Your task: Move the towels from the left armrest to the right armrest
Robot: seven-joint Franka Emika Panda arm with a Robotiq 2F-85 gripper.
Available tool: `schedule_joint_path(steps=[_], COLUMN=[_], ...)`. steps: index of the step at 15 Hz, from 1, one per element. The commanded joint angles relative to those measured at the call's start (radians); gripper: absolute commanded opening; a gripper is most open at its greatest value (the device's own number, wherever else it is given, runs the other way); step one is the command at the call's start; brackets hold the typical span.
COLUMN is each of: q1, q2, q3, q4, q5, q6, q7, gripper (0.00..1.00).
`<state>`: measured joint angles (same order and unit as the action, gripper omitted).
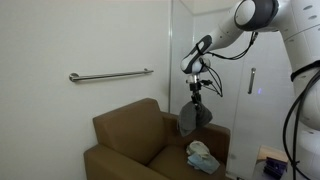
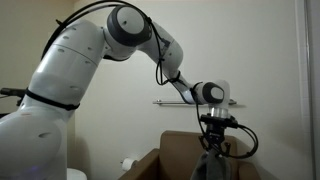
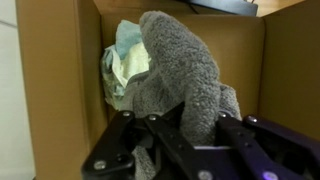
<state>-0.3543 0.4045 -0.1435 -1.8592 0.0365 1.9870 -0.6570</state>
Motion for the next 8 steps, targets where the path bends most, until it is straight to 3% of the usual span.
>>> schedule_joint_path(steps=[1, 8], q1=[-0.045, -0.136], q2=[-0.001, 0.142], q3=[-0.028, -0.05], q4=[0.039, 0.23], q5=[0.054, 0.13], q6=[0.064, 0.035], q7=[0.029, 0.043], gripper=[0.04, 0.04])
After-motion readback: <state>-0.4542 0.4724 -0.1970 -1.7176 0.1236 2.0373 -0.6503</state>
